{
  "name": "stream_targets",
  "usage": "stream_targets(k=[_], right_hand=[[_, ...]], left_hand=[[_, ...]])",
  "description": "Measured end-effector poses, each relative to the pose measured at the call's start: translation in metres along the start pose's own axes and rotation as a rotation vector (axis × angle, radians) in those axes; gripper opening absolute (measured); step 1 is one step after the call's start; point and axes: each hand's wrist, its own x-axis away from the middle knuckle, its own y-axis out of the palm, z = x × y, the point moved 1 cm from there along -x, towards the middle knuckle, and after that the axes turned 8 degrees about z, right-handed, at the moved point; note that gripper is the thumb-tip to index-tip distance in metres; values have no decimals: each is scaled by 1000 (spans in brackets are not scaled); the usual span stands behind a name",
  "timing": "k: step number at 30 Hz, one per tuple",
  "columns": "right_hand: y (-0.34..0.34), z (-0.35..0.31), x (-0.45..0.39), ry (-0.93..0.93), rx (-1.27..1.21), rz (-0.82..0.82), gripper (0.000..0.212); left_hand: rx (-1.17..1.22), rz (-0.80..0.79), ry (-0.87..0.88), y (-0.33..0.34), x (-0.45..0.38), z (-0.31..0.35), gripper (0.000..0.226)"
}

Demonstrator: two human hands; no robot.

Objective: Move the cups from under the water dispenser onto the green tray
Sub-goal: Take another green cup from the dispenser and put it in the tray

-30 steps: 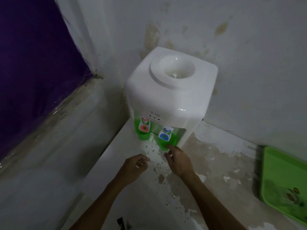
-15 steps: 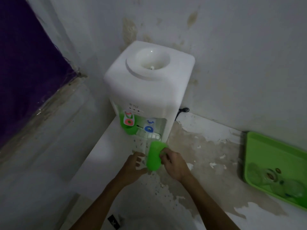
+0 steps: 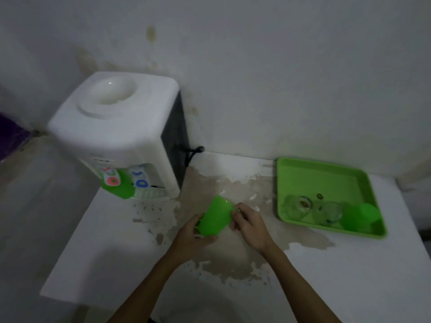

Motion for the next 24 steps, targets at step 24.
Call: stream_targets(k=[24], right_hand=[[-288,102,-50,144,-112,638,30]], left_hand=[[-359,-11,513,254,-134,202,64]])
